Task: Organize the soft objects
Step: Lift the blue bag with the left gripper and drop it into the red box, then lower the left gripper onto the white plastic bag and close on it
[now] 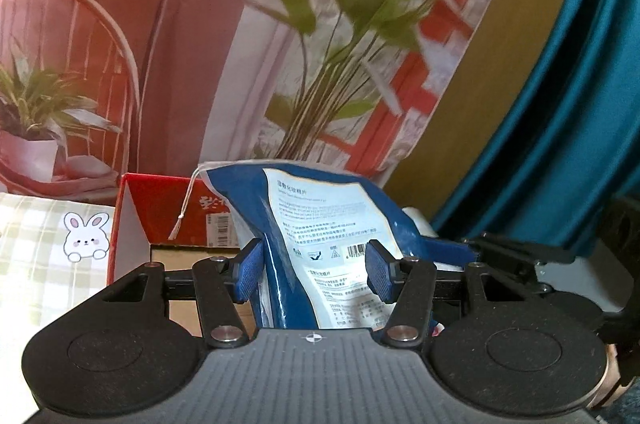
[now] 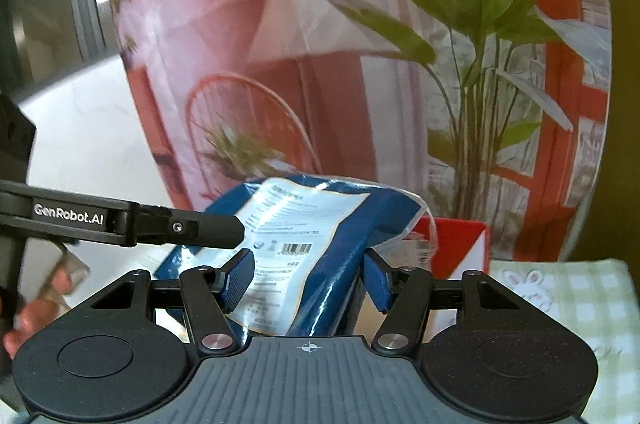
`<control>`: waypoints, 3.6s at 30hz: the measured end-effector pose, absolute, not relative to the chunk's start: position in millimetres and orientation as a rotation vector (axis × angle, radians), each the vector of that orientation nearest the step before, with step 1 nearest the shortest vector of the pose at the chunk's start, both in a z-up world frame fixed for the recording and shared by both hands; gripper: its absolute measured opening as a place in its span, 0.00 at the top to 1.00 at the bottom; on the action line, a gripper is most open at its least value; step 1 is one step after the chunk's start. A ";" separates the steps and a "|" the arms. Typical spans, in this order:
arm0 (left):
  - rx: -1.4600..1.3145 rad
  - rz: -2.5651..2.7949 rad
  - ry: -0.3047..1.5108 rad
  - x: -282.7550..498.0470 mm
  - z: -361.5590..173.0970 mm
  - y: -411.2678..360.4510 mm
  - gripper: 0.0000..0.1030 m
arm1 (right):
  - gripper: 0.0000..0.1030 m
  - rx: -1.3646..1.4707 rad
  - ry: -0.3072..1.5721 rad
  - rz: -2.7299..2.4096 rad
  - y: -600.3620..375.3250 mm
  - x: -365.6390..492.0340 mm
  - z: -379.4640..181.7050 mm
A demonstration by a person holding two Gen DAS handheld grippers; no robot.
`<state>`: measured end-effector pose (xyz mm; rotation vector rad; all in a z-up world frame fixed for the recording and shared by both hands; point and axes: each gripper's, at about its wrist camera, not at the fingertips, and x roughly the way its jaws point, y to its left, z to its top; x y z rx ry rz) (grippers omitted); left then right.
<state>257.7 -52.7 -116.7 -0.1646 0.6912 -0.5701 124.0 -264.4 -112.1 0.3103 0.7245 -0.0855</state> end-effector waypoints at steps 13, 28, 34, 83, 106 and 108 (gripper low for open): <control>-0.152 -0.521 0.940 330.3 -199.6 -72.9 0.44 | 0.50 0.254 0.982 -0.130 -296.0 186.9 -206.4; -0.050 -0.442 0.897 306.6 -187.4 -58.3 0.31 | 0.21 0.238 1.009 -0.239 -289.5 171.6 -214.7; -0.065 -0.386 0.721 262.3 -157.6 -26.9 0.15 | 0.00 0.291 0.874 -0.276 -277.0 139.4 -186.3; -0.194 -0.302 0.970 197.1 -245.7 19.8 0.33 | 0.27 0.442 1.013 -0.290 -254.2 59.0 -234.8; -0.303 -0.348 0.977 196.5 -259.6 25.7 0.64 | 0.67 0.571 1.044 -0.211 -265.0 58.4 -262.9; -0.306 -0.354 0.958 194.3 -254.9 26.5 0.67 | 0.71 0.560 1.027 -0.211 -264.5 56.9 -257.0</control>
